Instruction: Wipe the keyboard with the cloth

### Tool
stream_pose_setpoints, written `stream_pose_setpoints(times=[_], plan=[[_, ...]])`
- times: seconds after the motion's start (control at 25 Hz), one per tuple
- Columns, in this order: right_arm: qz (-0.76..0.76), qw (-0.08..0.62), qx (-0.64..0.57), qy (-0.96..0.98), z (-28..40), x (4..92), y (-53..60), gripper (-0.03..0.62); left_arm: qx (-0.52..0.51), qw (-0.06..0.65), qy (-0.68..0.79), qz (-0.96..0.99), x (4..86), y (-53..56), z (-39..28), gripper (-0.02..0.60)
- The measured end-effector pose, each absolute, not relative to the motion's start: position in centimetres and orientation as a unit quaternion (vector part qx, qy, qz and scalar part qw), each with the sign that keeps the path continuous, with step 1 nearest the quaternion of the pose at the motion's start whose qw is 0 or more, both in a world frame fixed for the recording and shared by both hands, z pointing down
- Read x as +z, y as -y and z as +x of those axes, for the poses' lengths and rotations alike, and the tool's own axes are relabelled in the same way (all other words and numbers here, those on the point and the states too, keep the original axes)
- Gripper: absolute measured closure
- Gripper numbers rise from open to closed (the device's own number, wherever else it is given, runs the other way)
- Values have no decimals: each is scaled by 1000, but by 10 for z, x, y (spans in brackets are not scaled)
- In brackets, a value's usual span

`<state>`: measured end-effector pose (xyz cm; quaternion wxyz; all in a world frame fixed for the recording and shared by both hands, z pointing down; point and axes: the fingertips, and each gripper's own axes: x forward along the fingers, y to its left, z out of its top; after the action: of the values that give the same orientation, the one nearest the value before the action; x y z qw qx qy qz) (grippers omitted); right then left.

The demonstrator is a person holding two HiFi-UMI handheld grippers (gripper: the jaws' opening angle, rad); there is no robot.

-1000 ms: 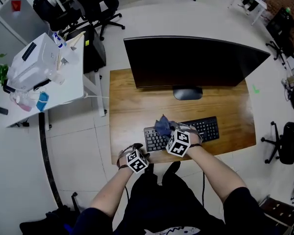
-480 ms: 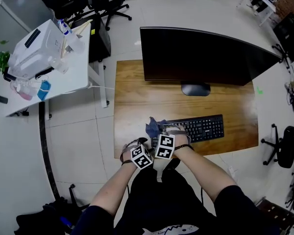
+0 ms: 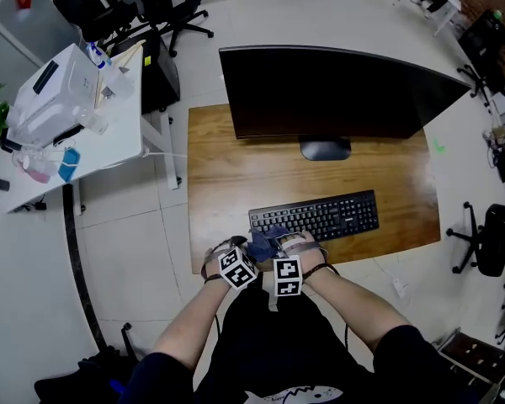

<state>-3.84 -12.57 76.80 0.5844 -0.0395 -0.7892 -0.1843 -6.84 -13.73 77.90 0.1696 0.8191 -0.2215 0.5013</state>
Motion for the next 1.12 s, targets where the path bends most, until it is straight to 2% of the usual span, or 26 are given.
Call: stream_pose_setpoints(times=[0.24,0.56,0.68,0.84,1.12], plan=[[-13,614,-177,769,15,772,134,465,500,167,221,821,780,137,-69,356],[66,650,-105,750,88,771,156,467,497,161,215,825,779,137,-71,359],[127,617,-48,775,87,754,163,465,492,152,210,831,779,137,-70,360],[222,527,50,819,77,710,167,465,477,144,201,843,766,136,-77,362],[325,446,60,832,76,635,145,465,379,133,217,889,688,135,-86,362]])
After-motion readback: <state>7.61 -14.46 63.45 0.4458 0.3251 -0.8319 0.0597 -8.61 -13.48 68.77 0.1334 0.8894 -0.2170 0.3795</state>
